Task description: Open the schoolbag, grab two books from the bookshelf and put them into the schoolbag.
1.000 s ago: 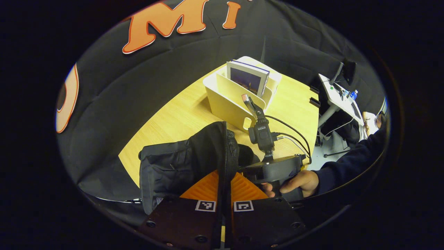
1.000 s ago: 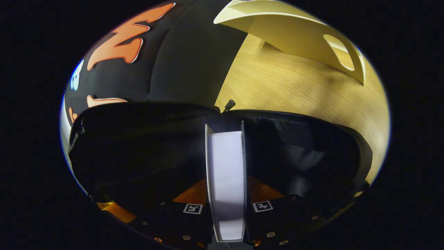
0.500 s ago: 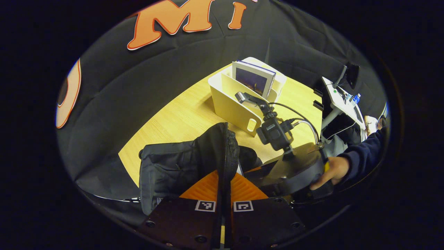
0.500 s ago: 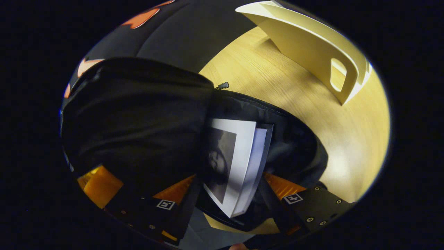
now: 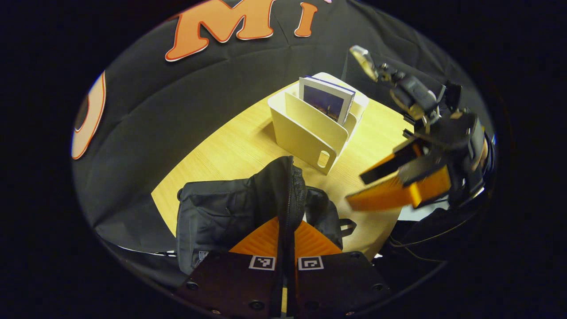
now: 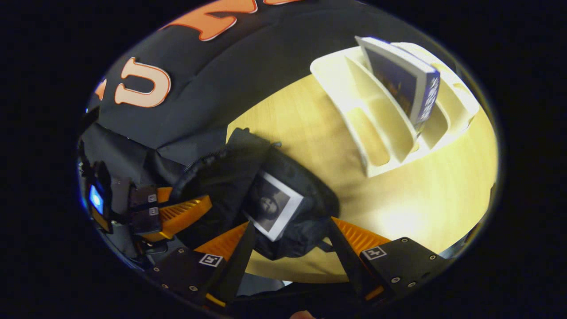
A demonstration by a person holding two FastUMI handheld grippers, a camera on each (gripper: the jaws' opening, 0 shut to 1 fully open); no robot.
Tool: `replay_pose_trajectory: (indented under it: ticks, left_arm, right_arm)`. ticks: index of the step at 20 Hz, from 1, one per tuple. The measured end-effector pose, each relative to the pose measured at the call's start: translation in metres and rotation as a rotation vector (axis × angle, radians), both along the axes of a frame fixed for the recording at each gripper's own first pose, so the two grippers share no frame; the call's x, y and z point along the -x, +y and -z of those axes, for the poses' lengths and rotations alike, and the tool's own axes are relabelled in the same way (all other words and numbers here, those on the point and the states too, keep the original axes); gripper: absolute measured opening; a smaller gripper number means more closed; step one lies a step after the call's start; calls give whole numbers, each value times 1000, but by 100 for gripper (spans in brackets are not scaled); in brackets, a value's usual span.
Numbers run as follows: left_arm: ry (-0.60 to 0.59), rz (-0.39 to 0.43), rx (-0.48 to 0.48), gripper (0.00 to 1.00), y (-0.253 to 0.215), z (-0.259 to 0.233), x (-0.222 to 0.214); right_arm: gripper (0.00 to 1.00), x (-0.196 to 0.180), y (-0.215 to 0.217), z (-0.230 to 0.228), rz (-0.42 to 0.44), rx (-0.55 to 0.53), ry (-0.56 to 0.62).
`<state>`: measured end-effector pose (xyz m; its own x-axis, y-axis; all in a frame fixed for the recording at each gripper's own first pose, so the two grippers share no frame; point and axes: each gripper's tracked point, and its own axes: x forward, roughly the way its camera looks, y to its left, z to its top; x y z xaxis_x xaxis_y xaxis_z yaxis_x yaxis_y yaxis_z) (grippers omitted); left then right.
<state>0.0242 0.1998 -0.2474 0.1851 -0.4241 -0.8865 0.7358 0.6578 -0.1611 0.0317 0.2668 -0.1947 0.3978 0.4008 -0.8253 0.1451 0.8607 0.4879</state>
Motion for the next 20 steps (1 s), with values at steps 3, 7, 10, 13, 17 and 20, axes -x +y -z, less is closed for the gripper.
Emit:
replay_pose_trajectory:
  ticks: [3,7,10,13,17,20]
  left_arm:
    - [7,-1,-11,5,-2,4,4]
    - [14,-13,-25,5,-4,5,3]
    - [21,-31,-37,5,-3,5,3]
    - [27,-58,-52,10,-2,5,1]
    - [26,-83,-76,5,0,4,1]
    - [25,-106,-100,10,2,5,0]
  right_arm:
    - [97,-11,-52,-27,-18,98,-28]
    - [97,-38,-114,-62,-51,211,-53]
    - [98,-61,-143,-79,-96,264,-50]
    - [98,-99,-164,-81,-149,307,-50]
    - [98,-148,-175,-52,-196,338,-8]
    - [98,-163,-182,-10,-240,371,65]
